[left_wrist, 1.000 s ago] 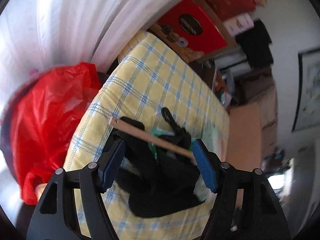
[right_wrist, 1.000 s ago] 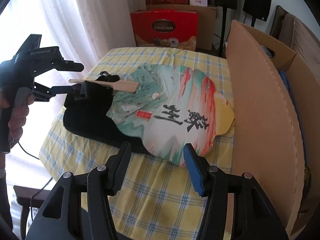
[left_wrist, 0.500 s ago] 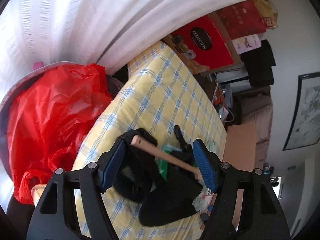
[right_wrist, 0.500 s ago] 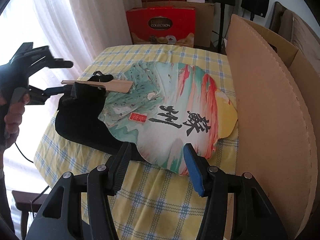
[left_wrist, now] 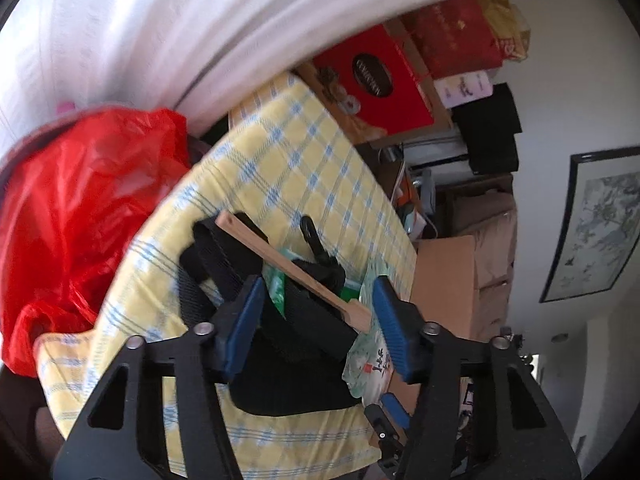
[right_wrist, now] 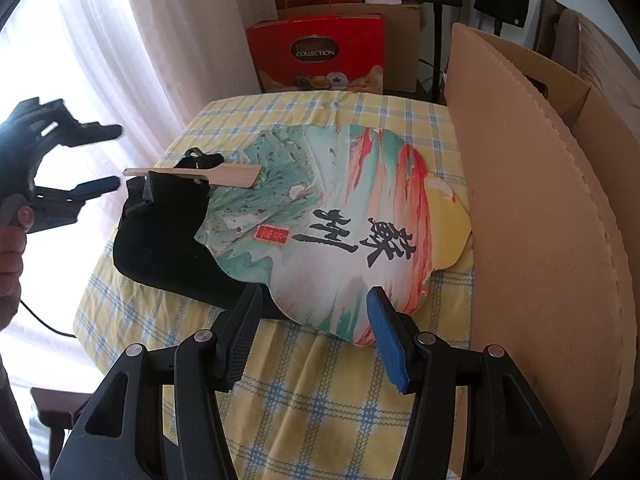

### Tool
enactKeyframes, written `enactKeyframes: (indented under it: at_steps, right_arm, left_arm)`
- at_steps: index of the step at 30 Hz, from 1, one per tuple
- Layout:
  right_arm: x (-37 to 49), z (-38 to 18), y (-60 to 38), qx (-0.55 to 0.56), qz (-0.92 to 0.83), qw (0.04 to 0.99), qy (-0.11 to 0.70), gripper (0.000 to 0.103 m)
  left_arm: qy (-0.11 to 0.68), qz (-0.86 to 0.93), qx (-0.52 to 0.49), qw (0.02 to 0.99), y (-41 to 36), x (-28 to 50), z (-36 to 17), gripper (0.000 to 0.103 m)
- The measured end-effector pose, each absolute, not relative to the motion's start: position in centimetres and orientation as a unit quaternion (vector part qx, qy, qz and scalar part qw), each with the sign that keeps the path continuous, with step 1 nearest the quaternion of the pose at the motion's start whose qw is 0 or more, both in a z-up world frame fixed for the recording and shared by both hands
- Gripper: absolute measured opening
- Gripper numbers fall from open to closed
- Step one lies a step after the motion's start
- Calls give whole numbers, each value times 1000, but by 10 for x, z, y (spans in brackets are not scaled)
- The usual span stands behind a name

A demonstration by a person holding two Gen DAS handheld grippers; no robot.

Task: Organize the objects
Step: 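Close the left tool on the fan's wooden handle, then lift the painted fan by its handle with the left tool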

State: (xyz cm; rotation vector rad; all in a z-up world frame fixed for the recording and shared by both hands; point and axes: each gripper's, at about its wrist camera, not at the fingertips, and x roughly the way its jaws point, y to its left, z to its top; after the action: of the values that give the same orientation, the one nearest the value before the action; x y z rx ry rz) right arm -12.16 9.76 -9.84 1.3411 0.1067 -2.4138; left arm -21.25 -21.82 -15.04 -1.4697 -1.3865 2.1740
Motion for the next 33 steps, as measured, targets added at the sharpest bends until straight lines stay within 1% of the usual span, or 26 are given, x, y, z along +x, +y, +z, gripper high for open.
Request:
enactKeyframes:
  at_steps: [1, 6, 13, 20, 21, 22, 23, 24, 25, 31, 33]
  right_arm:
    - [-121, -99, 98, 477, -858, 187, 37, 56]
    - [-120, -100, 98, 477, -858, 187, 35, 56]
    - [-121, -102, 100, 479, -858, 186, 25, 56]
    - [-120, -106, 99, 480, -857, 184, 22, 56]
    - [-120, -106, 99, 480, -857, 185, 21, 56]
    - [-120, -106, 100, 480, -857, 185, 20, 56]
    - [-120, -106, 99, 480, -857, 186, 19, 56]
    - [-119, -106, 100, 480, -857, 186, 18, 56]
    - [-118, -105, 100, 479, -857, 188, 17, 56]
    - [-109, -104, 100, 476, -857, 195, 24, 56]
    - [-107, -105, 104, 482, -852, 205, 7, 56]
  left_arm:
    - [-468, 726, -497, 86, -216, -214, -154, 45]
    - [-507, 702, -494, 79, -207, -218, -171, 45]
    - [-535, 702, -467, 46, -200, -225, -180, 43]
    - [-552, 693, -463, 23, -194, -233, -194, 42]
    - [-554, 692, -463, 20, -193, -233, -196, 37]
    - [-554, 691, -464, 17, -194, -234, -198, 29]
    - [-557, 689, -464, 13, -194, -235, -200, 25]
    - [-559, 688, -463, 11, -195, -235, -201, 16]
    - [-562, 686, -462, 9, -196, -235, -202, 13]
    - [-593, 674, -439, 24, -202, -228, -200, 11]
    - [-595, 676, -433, 34, -203, -226, -192, 10]
